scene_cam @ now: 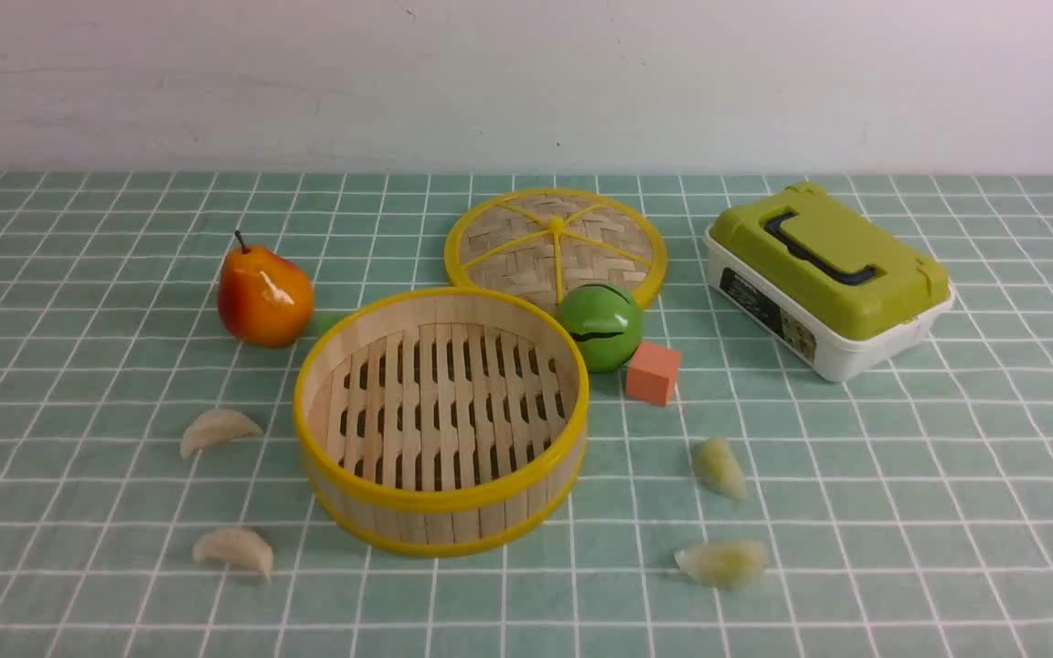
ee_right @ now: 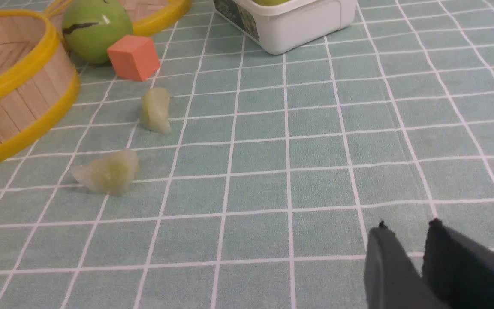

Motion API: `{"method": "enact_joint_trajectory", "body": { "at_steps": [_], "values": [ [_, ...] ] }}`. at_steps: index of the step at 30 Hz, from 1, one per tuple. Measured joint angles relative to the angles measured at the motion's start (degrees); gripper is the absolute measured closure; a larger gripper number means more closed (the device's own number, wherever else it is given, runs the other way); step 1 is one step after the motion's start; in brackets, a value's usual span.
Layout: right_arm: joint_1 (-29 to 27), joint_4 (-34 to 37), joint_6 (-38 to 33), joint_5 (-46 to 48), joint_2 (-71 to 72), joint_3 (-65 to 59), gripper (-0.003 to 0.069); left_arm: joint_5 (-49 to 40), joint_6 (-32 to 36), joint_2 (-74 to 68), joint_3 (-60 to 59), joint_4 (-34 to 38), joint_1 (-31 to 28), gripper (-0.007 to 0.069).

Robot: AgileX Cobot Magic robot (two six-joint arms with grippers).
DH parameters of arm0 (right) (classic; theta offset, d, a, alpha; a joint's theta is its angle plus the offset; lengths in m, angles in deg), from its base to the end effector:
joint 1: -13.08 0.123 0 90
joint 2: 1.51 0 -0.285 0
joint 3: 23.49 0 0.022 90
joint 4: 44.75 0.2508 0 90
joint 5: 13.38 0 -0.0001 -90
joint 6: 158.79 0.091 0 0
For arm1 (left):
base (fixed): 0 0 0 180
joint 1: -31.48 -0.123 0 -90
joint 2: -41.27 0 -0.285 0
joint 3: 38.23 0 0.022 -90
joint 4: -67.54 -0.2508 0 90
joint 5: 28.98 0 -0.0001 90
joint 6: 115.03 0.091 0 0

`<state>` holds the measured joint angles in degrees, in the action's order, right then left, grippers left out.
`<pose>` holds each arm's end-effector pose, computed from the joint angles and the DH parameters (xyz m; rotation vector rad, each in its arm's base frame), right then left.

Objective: Put the dumplings into the steamer on the table with the blue tablecloth.
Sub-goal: 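Reach for and grasp a dumpling on the table with the left gripper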

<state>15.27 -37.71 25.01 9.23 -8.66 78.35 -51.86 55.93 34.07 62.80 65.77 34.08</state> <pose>0.0517 0.0063 0.1731 0.1010 1.8824 0.1938 0.0520 -0.0013 0.1676 -0.0880 1.9025 -0.1070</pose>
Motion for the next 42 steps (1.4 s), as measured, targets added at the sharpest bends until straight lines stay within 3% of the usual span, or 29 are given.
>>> {"method": "enact_joint_trajectory", "body": {
  "at_steps": [29,33,38,42],
  "values": [
    [0.0,-0.1,0.0,0.0,0.0,0.0,0.0487,0.23,0.0,0.0,0.0,-1.01,0.0,0.0387],
    [0.0,-3.66,0.0,-1.58,0.0,-0.07,0.0481,2.96,0.0,0.0,0.0,-1.68,0.0,0.0387],
    [0.0,-8.58,0.0,-11.27,0.0,-0.65,0.0475,11.62,0.0,0.0,0.0,-2.0,0.0,0.0387],
    [0.0,-10.92,0.0,-30.31,0.0,-0.65,0.047,29.82,0.0,0.0,0.0,-3.4,0.0,0.0387]
  ]
}}
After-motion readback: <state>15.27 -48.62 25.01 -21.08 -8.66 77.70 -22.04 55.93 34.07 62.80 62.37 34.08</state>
